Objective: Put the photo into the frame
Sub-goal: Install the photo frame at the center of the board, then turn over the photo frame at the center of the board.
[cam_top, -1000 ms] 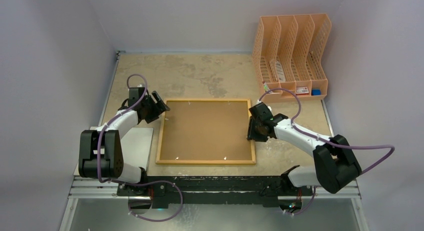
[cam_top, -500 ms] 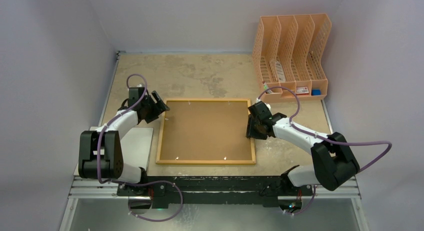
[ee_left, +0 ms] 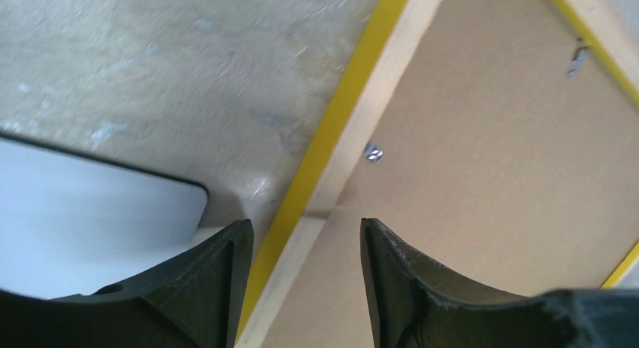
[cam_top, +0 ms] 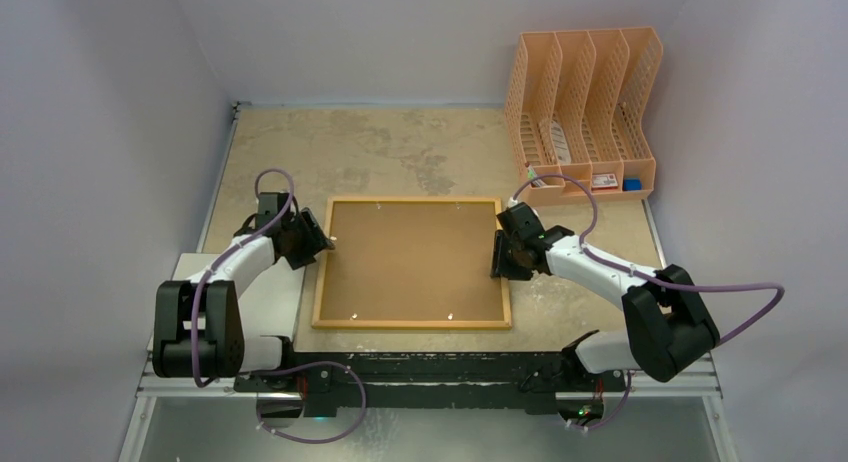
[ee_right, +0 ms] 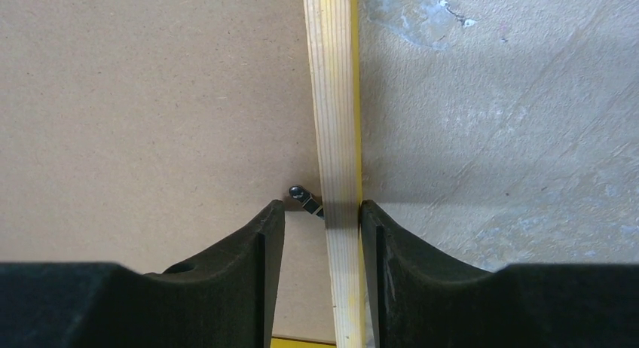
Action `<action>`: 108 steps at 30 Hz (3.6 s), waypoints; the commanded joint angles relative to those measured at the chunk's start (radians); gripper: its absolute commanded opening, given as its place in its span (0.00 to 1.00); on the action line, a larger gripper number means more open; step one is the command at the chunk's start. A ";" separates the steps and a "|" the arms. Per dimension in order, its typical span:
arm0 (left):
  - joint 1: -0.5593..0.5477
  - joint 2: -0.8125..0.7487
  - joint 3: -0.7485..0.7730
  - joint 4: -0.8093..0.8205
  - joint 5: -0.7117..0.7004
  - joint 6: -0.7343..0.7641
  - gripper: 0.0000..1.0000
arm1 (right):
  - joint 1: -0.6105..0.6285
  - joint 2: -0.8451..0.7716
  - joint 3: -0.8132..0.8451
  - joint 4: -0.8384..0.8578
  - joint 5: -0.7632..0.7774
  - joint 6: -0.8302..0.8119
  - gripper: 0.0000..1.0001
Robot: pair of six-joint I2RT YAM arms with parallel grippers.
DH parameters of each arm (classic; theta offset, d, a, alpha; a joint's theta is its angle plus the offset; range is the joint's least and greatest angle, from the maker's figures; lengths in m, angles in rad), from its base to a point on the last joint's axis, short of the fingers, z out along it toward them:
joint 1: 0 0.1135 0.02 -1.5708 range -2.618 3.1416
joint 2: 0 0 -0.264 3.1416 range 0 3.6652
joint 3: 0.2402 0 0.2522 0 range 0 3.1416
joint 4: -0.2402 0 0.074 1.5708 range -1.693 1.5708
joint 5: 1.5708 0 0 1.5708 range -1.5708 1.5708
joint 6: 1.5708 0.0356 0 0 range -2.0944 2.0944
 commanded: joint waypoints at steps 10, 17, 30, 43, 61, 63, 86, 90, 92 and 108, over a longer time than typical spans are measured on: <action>-0.004 -0.022 -0.002 -0.116 -0.073 0.038 0.22 | -0.004 0.000 -0.011 -0.020 0.009 -0.015 0.28; -0.004 -0.015 0.007 -0.107 -0.075 0.037 0.14 | -0.004 0.001 -0.011 -0.017 0.037 0.013 0.16; -0.004 -0.032 0.021 -0.090 -0.034 0.042 0.25 | -0.004 -0.115 0.007 -0.043 0.054 0.081 0.54; -0.004 -0.176 0.103 -0.139 -0.165 0.032 0.45 | 0.232 -0.207 0.093 0.197 -0.165 -0.258 0.62; -0.004 -0.261 0.134 -0.196 -0.239 0.038 0.52 | 0.787 0.227 0.341 0.103 -0.035 -0.655 0.55; -0.004 -0.261 0.138 -0.195 -0.240 0.039 0.53 | 0.797 0.250 0.348 0.102 -0.006 -0.666 0.54; -0.004 -0.246 0.134 -0.185 -0.217 0.035 0.54 | 0.808 0.341 0.400 0.098 0.019 -0.653 0.11; -0.004 -0.264 0.151 -0.206 -0.218 0.033 0.57 | 0.807 0.352 0.431 0.078 -0.011 -0.637 0.03; -0.004 -0.282 0.158 -0.228 -0.228 0.035 0.59 | 0.805 0.361 0.451 0.074 -0.005 -0.637 0.02; 0.024 -0.285 0.120 -0.216 -0.237 -0.027 0.66 | 0.607 0.538 0.705 0.245 -0.036 -0.549 0.00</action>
